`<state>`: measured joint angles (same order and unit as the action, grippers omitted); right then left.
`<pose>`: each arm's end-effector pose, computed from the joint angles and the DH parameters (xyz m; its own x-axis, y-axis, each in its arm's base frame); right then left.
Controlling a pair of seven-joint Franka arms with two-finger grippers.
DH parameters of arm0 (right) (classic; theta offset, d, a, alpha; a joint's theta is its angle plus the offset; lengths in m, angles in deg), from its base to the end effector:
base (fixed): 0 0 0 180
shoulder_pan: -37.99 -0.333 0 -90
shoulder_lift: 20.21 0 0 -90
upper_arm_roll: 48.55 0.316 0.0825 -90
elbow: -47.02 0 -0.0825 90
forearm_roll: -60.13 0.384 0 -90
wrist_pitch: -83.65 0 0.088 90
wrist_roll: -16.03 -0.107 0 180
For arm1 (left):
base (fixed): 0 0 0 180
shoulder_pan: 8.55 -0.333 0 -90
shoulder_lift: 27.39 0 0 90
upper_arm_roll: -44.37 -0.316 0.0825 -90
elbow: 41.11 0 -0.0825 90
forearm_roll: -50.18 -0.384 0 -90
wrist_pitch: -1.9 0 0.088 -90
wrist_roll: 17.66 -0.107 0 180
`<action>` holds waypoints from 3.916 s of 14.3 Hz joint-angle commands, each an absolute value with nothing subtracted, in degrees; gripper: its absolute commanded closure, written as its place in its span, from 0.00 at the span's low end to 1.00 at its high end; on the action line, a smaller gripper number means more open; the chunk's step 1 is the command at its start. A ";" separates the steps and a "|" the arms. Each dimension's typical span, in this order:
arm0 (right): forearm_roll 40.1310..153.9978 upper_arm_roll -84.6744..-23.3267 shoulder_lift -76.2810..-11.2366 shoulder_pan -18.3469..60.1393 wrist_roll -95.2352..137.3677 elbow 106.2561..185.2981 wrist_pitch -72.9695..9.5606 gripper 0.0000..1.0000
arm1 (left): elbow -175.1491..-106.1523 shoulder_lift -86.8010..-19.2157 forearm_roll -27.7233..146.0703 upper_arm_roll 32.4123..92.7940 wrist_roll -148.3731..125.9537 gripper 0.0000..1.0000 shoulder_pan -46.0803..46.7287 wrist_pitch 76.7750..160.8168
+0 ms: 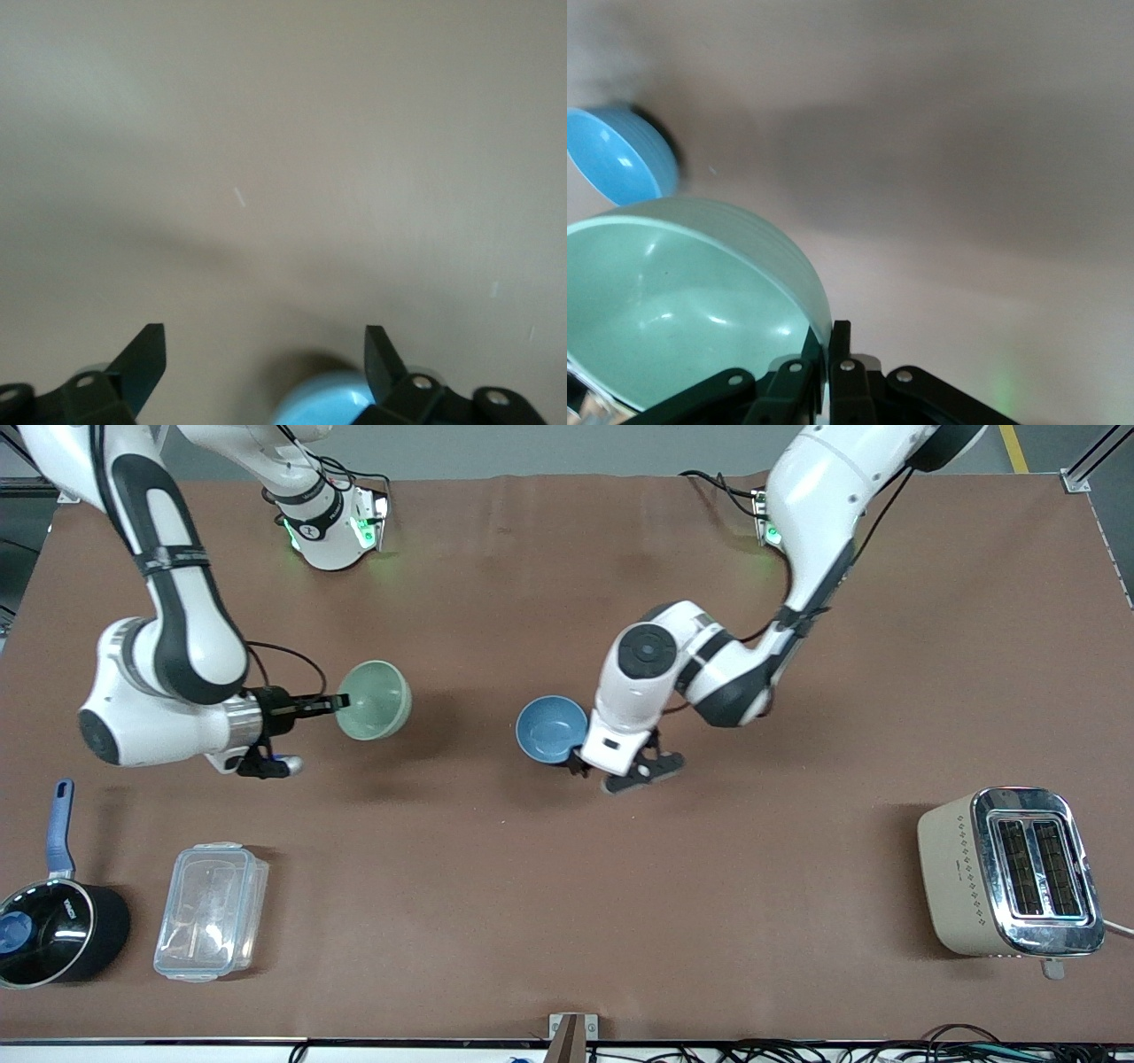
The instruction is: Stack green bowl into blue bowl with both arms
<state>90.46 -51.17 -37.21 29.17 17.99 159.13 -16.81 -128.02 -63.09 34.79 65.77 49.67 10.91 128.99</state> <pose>0.5466 0.1055 0.3058 0.8747 0.0278 -0.4839 -0.1912 -0.8976 -0.3971 0.5760 -0.4264 0.3274 0.9215 0.3830 0.0644 0.3750 -0.9207 0.1083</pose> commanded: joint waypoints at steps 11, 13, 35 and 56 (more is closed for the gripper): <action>106.26 -51.63 -42.70 4.26 -7.34 160.49 -42.45 0.98 | -126.02 -42.08 35.94 66.69 9.09 0.00 -9.06 107.30; 106.62 -51.54 -43.67 3.19 -7.34 160.49 -43.96 0.98 | -126.10 -39.44 39.70 66.52 3.63 0.00 -11.44 105.53; 74.30 -63.58 -28.66 4.05 -15.34 153.28 -13.57 0.16 | -133.31 -23.61 50.27 44.45 -16.78 0.00 -0.82 90.58; 64.96 -63.93 -20.99 29.47 15.77 135.02 -8.83 0.00 | -133.14 -22.64 49.65 47.27 -16.96 0.00 -1.61 91.98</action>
<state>65.97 -64.46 -19.70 28.92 15.11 140.14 -12.60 -132.48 -24.26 49.89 47.08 -17.25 -1.26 91.78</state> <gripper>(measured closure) 0.000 0.000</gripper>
